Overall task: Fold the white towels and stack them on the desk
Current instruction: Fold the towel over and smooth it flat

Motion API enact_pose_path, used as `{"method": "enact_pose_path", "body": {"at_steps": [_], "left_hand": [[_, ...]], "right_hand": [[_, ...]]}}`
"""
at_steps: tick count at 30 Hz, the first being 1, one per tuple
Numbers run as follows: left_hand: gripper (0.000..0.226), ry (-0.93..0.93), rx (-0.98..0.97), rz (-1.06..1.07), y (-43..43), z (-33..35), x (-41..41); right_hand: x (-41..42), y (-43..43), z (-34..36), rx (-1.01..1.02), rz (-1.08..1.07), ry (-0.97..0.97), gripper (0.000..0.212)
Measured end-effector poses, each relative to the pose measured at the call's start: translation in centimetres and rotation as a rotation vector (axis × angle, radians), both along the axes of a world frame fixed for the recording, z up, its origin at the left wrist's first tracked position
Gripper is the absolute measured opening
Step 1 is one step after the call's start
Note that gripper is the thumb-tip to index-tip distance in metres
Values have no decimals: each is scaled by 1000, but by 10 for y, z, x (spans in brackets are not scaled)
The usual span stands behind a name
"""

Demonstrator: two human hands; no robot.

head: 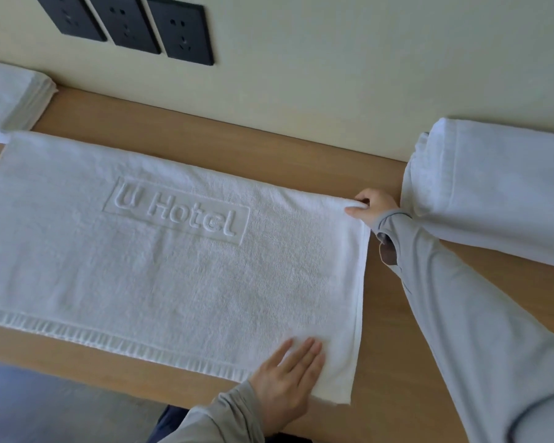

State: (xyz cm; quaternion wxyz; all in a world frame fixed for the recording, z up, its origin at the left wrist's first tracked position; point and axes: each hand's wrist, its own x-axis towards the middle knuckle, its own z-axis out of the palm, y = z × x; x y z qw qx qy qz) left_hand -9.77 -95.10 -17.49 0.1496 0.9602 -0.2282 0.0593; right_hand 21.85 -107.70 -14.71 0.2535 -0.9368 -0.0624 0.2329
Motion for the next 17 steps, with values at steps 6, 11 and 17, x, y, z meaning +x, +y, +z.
{"method": "enact_pose_path", "body": {"at_steps": [6,11,17], "left_hand": [[57,155,-327,27,39,55,-3],[49,433,-1061,271,95,101,-11],[34,421,-1838,822,181,115,-15]], "right_hand": [[9,25,48,391,-23,92,21],[18,87,94,685,-142,251,21],[20,191,131,869,-136,412,33]]}}
